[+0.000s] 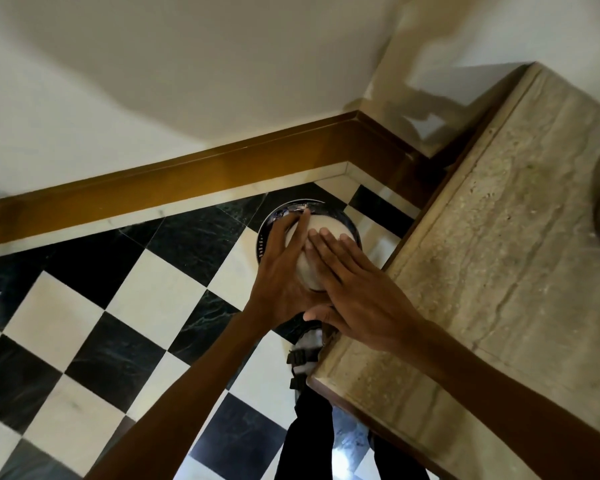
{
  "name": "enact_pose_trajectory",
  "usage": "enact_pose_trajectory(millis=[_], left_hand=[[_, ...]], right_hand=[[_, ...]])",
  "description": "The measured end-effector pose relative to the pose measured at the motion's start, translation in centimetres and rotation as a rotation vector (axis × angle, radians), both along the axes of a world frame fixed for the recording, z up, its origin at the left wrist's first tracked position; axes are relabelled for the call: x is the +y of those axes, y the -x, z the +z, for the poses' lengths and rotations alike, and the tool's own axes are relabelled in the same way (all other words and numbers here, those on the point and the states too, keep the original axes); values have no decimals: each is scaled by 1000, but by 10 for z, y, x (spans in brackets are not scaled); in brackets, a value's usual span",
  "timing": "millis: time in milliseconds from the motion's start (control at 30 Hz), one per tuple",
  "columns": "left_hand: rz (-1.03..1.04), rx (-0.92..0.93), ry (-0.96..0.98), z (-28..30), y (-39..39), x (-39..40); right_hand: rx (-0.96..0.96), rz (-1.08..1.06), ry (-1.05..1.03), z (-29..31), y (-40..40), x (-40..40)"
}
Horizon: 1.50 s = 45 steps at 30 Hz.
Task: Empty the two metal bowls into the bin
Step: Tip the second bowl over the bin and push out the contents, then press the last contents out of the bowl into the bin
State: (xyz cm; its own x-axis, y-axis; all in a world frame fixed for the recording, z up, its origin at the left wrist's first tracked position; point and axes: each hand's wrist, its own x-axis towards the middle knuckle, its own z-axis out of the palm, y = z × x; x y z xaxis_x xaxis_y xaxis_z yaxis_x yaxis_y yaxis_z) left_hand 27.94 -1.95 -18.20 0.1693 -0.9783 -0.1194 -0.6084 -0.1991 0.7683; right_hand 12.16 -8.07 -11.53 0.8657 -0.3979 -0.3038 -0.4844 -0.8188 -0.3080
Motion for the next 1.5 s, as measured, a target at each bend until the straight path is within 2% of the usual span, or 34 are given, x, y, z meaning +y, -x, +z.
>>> enact_pose_trajectory(millis=[67, 200, 300, 433, 567, 633, 700, 800, 900, 933, 1000, 1033, 1067, 1133, 1167, 1233, 1367, 1433, 1500], left_hand=[[26, 37, 14, 5, 3, -1], [-12, -32, 14, 9, 5, -6], [5, -19, 36, 10, 7, -5], [-17, -26, 13, 8, 5, -4], [6, -3, 49, 10, 2, -1], [-23, -43, 30, 12, 1, -1], [-39, -69, 17, 11, 2, 1], [25, -9, 21, 14, 5, 4], [51, -71, -8, 20, 13, 5], [68, -47, -23, 25, 20, 9], [119, 67, -43, 35, 25, 12], [147, 184, -89, 43, 29, 8], [184, 377, -169, 49, 30, 5], [297, 912, -364, 67, 33, 5], [274, 1102, -488, 107, 98, -25], [417, 1323, -642, 129, 124, -33], [458, 1318, -793, 120, 156, -33], [458, 1283, -809, 118, 171, -30], [425, 1234, -826, 121, 211, -36]], right_hand=[[-61, -78, 52, 5, 1, 0], [35, -11, 36, 3, 7, 1], [-60, -99, 60, 9, 9, 1], [2, 1, 30, 6, 9, 1], [-131, -102, 77, 14, 7, 0], [-39, -10, 45, 10, 8, 2], [22, -18, 0, 7, 9, 1], [-56, -123, -15, 15, 8, 4], [-49, -68, -36, 17, 15, 3], [-74, -109, -74, 22, 18, 3], [-273, -349, -195, 35, 30, 4], [-399, -513, -284, 44, 39, 4], [-486, -669, -372, 49, 43, 2], [-587, -917, -582, 48, 53, 2], [-717, -1111, -622, 81, 134, -7], [-738, -1206, -718, 77, 167, -3], [-699, -1339, -794, 62, 207, 9], [-672, -1415, -846, 54, 224, 16], [-649, -1475, -805, 54, 259, 18]])
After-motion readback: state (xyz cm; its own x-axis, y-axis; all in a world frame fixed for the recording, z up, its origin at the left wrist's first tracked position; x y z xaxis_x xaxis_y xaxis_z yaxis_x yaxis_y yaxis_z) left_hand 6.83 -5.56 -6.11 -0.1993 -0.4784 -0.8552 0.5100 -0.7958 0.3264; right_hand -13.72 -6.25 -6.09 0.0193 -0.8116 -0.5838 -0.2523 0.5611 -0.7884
